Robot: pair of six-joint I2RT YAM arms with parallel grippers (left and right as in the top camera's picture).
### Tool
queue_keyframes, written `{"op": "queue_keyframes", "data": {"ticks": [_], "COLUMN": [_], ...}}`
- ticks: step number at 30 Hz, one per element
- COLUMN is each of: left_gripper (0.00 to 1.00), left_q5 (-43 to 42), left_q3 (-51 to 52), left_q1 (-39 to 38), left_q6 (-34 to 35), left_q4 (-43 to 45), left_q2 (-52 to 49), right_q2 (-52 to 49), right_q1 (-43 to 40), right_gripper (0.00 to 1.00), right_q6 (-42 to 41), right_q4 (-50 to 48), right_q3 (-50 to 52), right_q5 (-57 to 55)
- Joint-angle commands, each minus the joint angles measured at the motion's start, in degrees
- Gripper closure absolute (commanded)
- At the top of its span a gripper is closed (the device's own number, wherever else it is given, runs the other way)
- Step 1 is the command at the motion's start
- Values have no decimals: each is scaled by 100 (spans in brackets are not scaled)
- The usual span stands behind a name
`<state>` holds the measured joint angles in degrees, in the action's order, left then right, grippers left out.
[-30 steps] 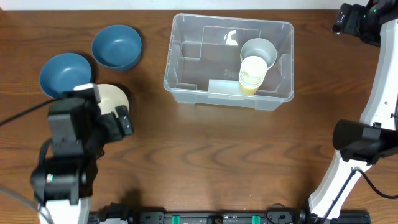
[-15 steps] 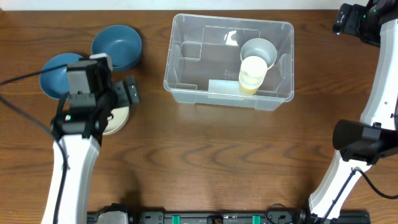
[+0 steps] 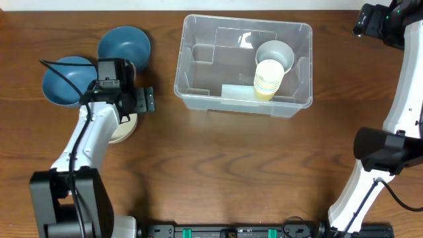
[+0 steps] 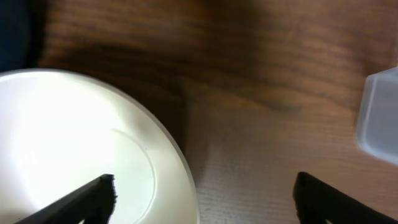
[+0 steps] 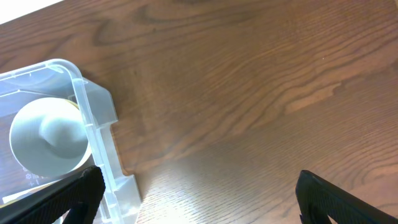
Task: Pack container
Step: 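Reach the left gripper to the cream bowl rim and grasp it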
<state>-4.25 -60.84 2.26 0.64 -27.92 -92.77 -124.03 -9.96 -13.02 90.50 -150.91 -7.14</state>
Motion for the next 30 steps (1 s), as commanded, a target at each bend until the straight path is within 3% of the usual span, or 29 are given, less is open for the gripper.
{"op": "queue_keyframes", "data": {"ticks": [1,8,13,30], "left_gripper": [15,33,40,38], "left_q5": [85,85,87,387], "left_q3": [-57,118,136,170], "left_q1": [31,31,31,31], "left_q6": [-83,-81,-83,-83], "left_q4": [-72,-205,-293,-195], "left_q2": [-127,-164,-164,-356], "right_q2": [4,4,4,4], "right_q1": [-22,-22,-22,-22], "right_gripper": [1,1,1,1], "right_q6": [-66,-66,-66,-66], "right_q4": [2,2,2,2], "right_q3": [-90,-90,-90,-90], "right_q5": [-35,-35,-35,-35]}}
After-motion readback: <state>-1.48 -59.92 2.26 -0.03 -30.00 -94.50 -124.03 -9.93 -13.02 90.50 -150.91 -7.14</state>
